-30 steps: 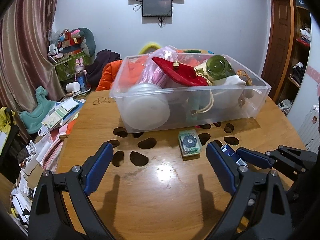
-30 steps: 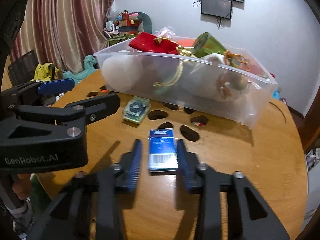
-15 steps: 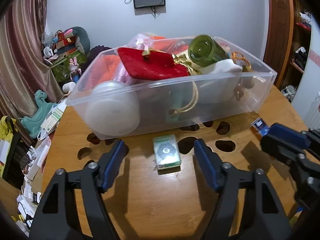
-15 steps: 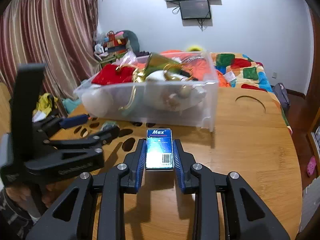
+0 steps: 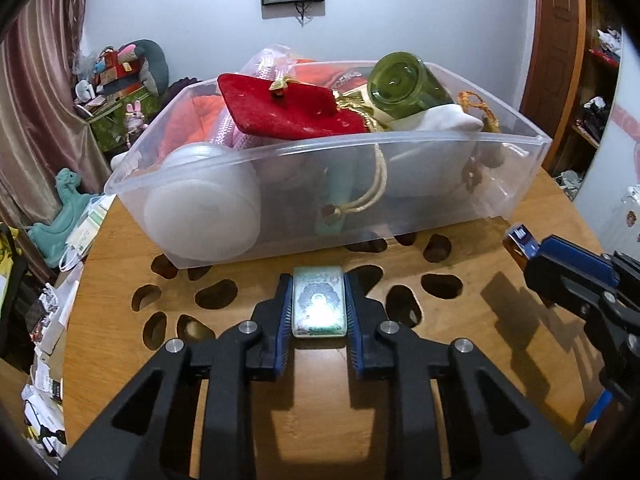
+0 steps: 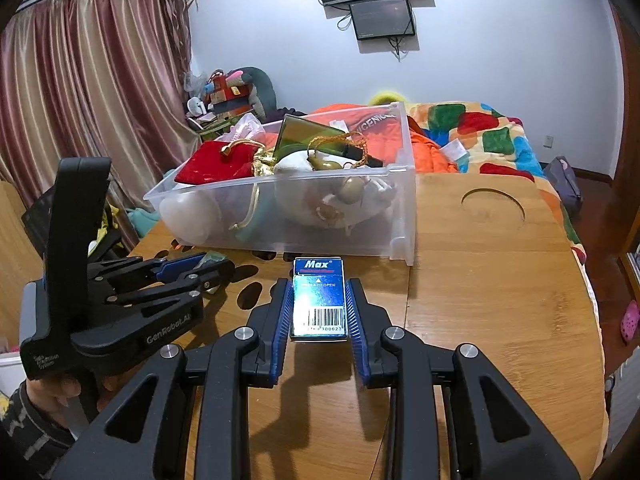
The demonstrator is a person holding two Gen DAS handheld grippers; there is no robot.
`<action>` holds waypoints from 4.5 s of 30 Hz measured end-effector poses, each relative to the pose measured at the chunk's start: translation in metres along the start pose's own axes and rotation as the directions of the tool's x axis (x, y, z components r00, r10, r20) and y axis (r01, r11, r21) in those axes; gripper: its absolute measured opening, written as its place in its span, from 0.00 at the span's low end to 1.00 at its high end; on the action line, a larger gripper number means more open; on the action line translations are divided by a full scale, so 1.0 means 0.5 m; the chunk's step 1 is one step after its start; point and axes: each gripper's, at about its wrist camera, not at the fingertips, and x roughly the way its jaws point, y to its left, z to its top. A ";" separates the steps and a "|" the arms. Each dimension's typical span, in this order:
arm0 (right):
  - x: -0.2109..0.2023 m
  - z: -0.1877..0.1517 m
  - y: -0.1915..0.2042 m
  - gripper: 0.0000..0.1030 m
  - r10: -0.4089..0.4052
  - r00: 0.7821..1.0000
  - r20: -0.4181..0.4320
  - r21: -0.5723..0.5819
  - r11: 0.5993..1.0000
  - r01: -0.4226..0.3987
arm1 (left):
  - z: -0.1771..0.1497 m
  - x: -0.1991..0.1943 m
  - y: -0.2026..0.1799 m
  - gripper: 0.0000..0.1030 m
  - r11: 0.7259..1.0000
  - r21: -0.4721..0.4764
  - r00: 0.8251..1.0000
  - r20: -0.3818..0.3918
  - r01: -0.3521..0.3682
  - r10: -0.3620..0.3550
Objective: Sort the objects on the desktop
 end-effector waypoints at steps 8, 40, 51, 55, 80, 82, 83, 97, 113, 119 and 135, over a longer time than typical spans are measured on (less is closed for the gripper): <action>-0.007 0.010 0.001 0.24 -0.006 1.000 0.003 0.003 1.000 0.006 | 0.004 -0.053 0.016 0.23 1.000 -0.011 0.997 0.075 0.027 -0.026; -0.081 0.170 0.011 0.24 -0.079 0.984 0.160 -0.084 0.992 0.094 | 0.116 -0.170 0.121 0.23 0.995 -0.050 0.949 0.307 0.090 -0.070; -0.021 0.227 -0.027 0.24 -0.098 0.984 0.152 -0.061 0.992 0.108 | 0.189 -0.108 0.191 0.23 0.990 -0.107 0.959 0.278 0.095 -0.062; 0.015 0.240 -0.041 0.24 -0.110 0.986 0.128 -0.055 0.991 0.118 | 0.207 -0.071 0.195 0.23 0.991 -0.105 0.965 0.258 0.082 -0.053; 0.162 0.257 -0.029 0.24 -0.155 0.988 0.026 -0.127 0.979 0.157 | 0.226 0.040 0.192 0.23 0.991 -0.093 0.983 0.163 0.098 -0.082; 0.162 0.257 -0.023 0.24 -0.166 0.986 0.030 -0.140 0.976 0.168 | 0.229 0.032 0.186 0.23 0.992 -0.077 0.981 0.174 0.101 -0.086; 0.161 0.258 -0.021 0.24 -0.170 0.985 0.034 -0.145 0.974 0.174 | 0.231 0.028 0.185 0.23 0.992 -0.072 0.980 0.178 0.101 -0.086; 0.095 0.256 0.006 0.48 -0.191 0.977 0.092 -0.164 0.965 0.204 | 0.225 -0.040 0.165 0.37 0.989 -0.054 0.967 0.223 0.140 -0.125; 0.008 0.207 0.060 0.70 -0.203 0.972 0.119 -0.181 0.958 0.222 | 0.173 -0.126 0.142 0.67 0.990 -0.032 0.955 0.269 0.137 -0.123; -0.032 0.194 0.080 0.78 -0.203 0.968 0.146 -0.181 0.957 0.228 | 0.151 -0.149 0.142 0.84 0.990 -0.029 0.954 0.273 0.140 -0.127; -0.116 0.137 0.067 1.00 -0.205 0.963 0.174 -0.051 0.975 0.217 | 0.070 -0.196 0.128 0.99 0.993 -0.041 0.952 0.292 0.110 -0.094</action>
